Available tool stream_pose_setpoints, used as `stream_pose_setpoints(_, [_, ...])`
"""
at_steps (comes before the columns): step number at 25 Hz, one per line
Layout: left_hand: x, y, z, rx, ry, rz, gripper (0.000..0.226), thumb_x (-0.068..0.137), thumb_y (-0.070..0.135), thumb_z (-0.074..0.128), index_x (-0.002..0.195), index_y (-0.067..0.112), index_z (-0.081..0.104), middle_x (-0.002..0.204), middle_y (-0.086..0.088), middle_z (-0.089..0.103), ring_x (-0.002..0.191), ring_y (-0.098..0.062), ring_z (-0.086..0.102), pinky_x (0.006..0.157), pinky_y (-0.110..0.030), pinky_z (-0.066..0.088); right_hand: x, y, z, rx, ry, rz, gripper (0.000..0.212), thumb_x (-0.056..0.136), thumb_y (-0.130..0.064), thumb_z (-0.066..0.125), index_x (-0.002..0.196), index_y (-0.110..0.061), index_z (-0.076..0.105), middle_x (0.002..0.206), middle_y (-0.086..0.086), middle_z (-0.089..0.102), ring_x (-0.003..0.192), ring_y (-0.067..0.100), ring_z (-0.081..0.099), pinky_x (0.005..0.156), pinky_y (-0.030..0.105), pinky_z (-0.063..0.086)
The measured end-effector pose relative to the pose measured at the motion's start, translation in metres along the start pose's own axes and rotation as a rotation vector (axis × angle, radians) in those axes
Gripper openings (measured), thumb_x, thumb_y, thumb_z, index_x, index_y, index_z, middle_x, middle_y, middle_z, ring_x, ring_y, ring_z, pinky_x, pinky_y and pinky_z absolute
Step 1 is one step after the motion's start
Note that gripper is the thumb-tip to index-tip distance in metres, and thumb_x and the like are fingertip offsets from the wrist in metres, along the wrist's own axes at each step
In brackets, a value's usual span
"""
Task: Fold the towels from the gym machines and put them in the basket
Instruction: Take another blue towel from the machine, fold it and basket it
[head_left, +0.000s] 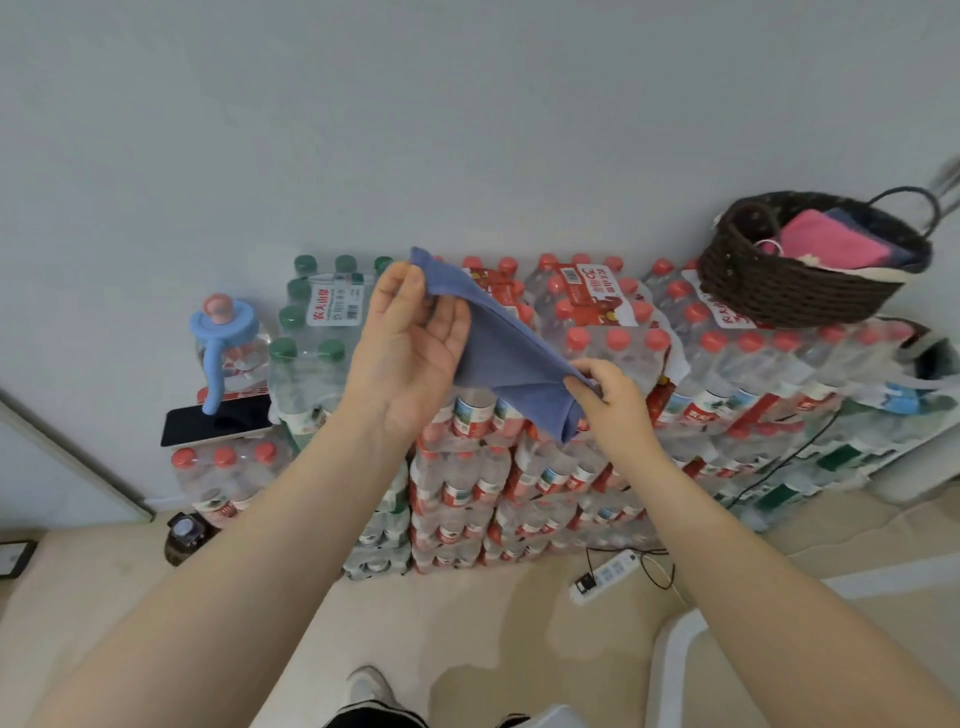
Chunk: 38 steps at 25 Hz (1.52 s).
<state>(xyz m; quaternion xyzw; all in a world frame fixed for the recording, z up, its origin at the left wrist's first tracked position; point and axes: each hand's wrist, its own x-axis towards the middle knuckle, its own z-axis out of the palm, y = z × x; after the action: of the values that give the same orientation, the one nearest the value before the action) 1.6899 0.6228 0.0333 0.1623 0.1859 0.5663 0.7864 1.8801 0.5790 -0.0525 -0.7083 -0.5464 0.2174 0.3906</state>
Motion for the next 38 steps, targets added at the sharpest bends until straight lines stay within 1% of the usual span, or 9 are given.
stream_pose_setpoints(3, [-0.013,-0.003,0.002,-0.137,0.048,0.049,0.011,0.091,0.018,0.049,0.101,0.017,0.052,0.063,0.004,0.069,0.061,-0.007,0.069,0.06,-0.02,0.056,-0.017,0.039,-0.029,-0.096,0.143,0.139,0.024,0.093,-0.001,0.042,0.092,-0.007,0.065,0.103,0.015,0.06,0.088,0.026,0.056,0.067,0.023,0.038])
stream_pose_setpoints(6, [-0.026,-0.006,0.003,-0.198,0.03,0.087,0.043,0.074,0.019,0.059,0.115,0.019,0.045,0.066,0.003,0.069,0.061,-0.007,0.069,0.059,-0.02,0.056,-0.038,0.056,-0.045,0.015,0.164,0.257,0.019,0.092,-0.005,0.044,0.098,-0.013,0.061,0.106,0.007,0.063,0.085,0.016,0.054,0.07,0.022,0.042])
stream_pose_setpoints(9, [-0.045,-0.03,0.008,-0.126,0.011,0.05,0.044,0.07,0.018,0.059,0.112,0.018,0.046,0.067,0.002,0.071,0.062,-0.008,0.069,0.061,-0.02,0.057,-0.059,0.033,-0.034,0.164,-0.055,0.132,0.015,0.092,-0.017,0.052,0.107,-0.016,0.058,0.103,-0.006,0.059,0.096,0.008,0.053,0.086,0.025,0.044])
stream_pose_setpoints(12, [-0.064,-0.061,0.013,-0.061,0.056,-0.018,0.01,0.09,0.013,0.048,0.096,0.019,0.054,0.068,0.001,0.071,0.06,-0.008,0.068,0.061,-0.021,0.058,-0.079,-0.006,-0.012,0.284,-0.257,-0.035,0.027,0.089,-0.024,0.058,0.115,-0.018,0.053,0.109,-0.009,0.056,0.098,0.008,0.055,0.085,0.02,0.047])
stream_pose_setpoints(19, [-0.081,-0.07,0.023,-0.045,0.081,0.051,0.019,0.095,0.01,0.041,0.09,0.021,0.056,0.065,0.004,0.072,0.059,-0.006,0.069,0.063,-0.021,0.058,-0.092,-0.008,-0.011,0.18,-0.132,-0.122,0.017,0.09,-0.013,0.05,0.106,-0.011,0.055,0.1,0.004,0.06,0.089,0.019,0.058,0.078,0.033,0.047])
stream_pose_setpoints(26, [-0.092,-0.092,0.024,0.106,0.019,-0.014,0.021,0.095,0.015,0.039,0.089,0.027,0.056,0.065,0.012,0.07,0.066,-0.001,0.068,0.081,-0.03,0.053,-0.103,-0.009,-0.018,0.325,-0.067,-0.311,0.032,0.087,-0.031,0.047,0.112,-0.013,0.055,0.103,-0.013,0.049,0.095,-0.011,0.049,0.082,0.006,0.038])
stream_pose_setpoints(30, [-0.092,-0.096,0.027,0.115,-0.012,-0.025,0.022,0.094,0.015,0.039,0.087,0.027,0.057,0.062,0.013,0.069,0.067,0.0,0.068,0.091,-0.036,0.048,-0.096,-0.014,-0.028,0.14,0.056,-0.268,0.027,0.088,-0.013,0.041,0.109,-0.007,0.057,0.088,-0.012,0.048,0.078,0.004,0.049,0.067,0.017,0.039])
stream_pose_setpoints(34, [-0.094,-0.1,0.04,-0.006,-0.004,-0.013,0.014,0.088,0.018,0.047,0.087,0.027,0.057,0.064,0.012,0.07,0.066,-0.002,0.069,0.091,-0.038,0.046,-0.091,-0.004,-0.032,-0.222,-0.141,-0.052,0.017,0.082,-0.003,0.048,0.096,-0.008,0.055,0.082,0.006,0.056,0.074,0.023,0.05,0.063,0.029,0.036])
stream_pose_setpoints(38, [-0.077,-0.085,0.045,-0.035,-0.031,0.058,0.022,0.07,0.018,0.057,0.091,0.026,0.058,0.073,0.006,0.071,0.07,-0.008,0.069,0.09,-0.035,0.048,-0.083,0.03,-0.043,-0.26,-0.205,0.169,0.022,0.088,-0.012,0.043,0.11,-0.007,0.046,0.114,0.01,0.049,0.092,0.03,0.056,0.066,0.032,0.039])
